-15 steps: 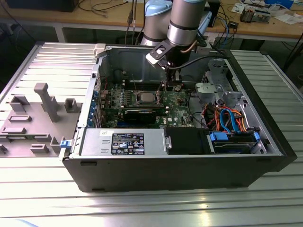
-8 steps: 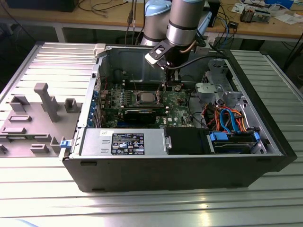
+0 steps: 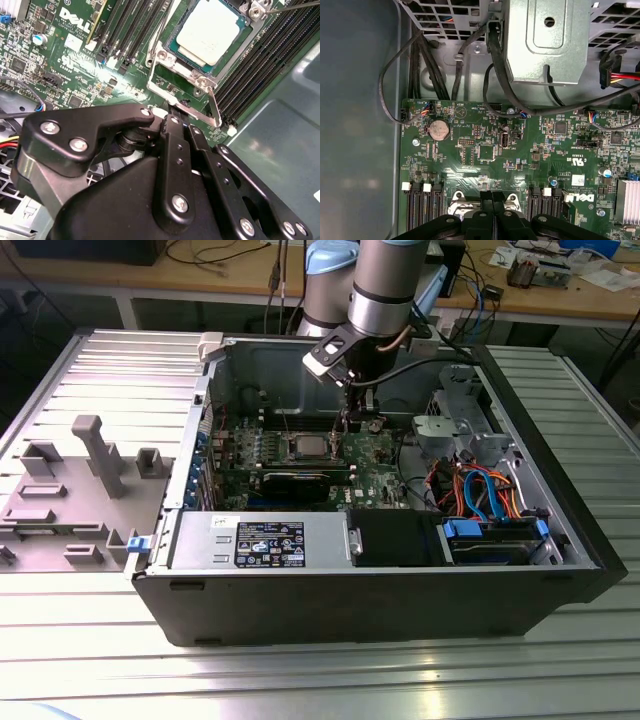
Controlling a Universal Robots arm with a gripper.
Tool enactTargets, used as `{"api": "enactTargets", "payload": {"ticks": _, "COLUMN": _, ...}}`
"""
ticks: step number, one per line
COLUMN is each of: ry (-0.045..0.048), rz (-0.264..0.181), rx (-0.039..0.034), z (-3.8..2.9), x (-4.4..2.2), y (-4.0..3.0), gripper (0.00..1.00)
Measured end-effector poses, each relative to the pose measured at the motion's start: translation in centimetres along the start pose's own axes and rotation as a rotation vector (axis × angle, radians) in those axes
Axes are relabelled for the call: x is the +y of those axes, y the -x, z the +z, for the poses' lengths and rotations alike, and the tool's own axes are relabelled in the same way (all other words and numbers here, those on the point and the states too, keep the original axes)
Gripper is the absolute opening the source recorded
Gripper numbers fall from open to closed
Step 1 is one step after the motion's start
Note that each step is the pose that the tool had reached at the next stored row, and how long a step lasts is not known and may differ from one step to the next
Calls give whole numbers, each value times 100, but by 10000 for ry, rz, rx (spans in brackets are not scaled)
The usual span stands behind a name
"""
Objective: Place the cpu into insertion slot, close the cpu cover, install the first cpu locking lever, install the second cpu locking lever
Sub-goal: 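Close the cpu cover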
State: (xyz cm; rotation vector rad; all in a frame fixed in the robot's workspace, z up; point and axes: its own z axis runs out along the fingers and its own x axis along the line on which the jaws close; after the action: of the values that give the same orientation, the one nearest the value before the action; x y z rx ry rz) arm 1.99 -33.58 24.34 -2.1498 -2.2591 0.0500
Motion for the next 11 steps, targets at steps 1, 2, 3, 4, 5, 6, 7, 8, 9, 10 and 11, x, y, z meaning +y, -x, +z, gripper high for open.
{"api": "enactTargets", "payload": {"ticks": 1, "ry": 0, "rz": 2, "rx": 0, "z": 0, "x": -1, "y": 0, "gripper": 11}}
{"api": "enactTargets", "payload": {"ticks": 2, "ry": -1, "rz": 2, "rx": 0, "z": 0, "x": -1, "y": 0, "gripper": 11}}
{"api": "enactTargets", "payload": {"ticks": 3, "ry": 0, "rz": 2, "rx": 1, "z": -2, "x": -1, "y": -1, "gripper": 11}}
{"api": "enactTargets", "payload": {"ticks": 4, "ry": 0, "rz": 2, "rx": 0, "z": -5, "x": -1, "y": -1, "gripper": 11}}
{"api": "enactTargets", "payload": {"ticks": 5, "ry": -1, "rz": 2, "rx": -1, "z": -10, "x": -1, "y": 0, "gripper": 11}}
{"api": "enactTargets", "payload": {"ticks": 6, "ry": 0, "rz": 2, "rx": 1, "z": -14, "x": -1, "y": 0, "gripper": 11}}
{"api": "enactTargets", "payload": {"ticks": 7, "ry": 0, "rz": 2, "rx": 0, "z": -19, "x": -1, "y": 0, "gripper": 11}}
{"api": "enactTargets", "payload": {"ticks": 8, "ry": 0, "rz": 2, "rx": 0, "z": -31, "x": -2, "y": 0, "gripper": 11}}
{"api": "enactTargets", "payload": {"ticks": 9, "ry": 0, "rz": 2, "rx": -1, "z": -44, "x": -3, "y": 0, "gripper": 11}}
{"api": "enactTargets", "payload": {"ticks": 10, "ry": 0, "rz": 2, "rx": 1, "z": -71, "x": -4, "y": 0, "gripper": 11}}
{"api": "enactTargets", "payload": {"ticks": 11, "ry": 1, "rz": 2, "rx": 3, "z": -74, "x": -4, "y": 0, "gripper": 11}}
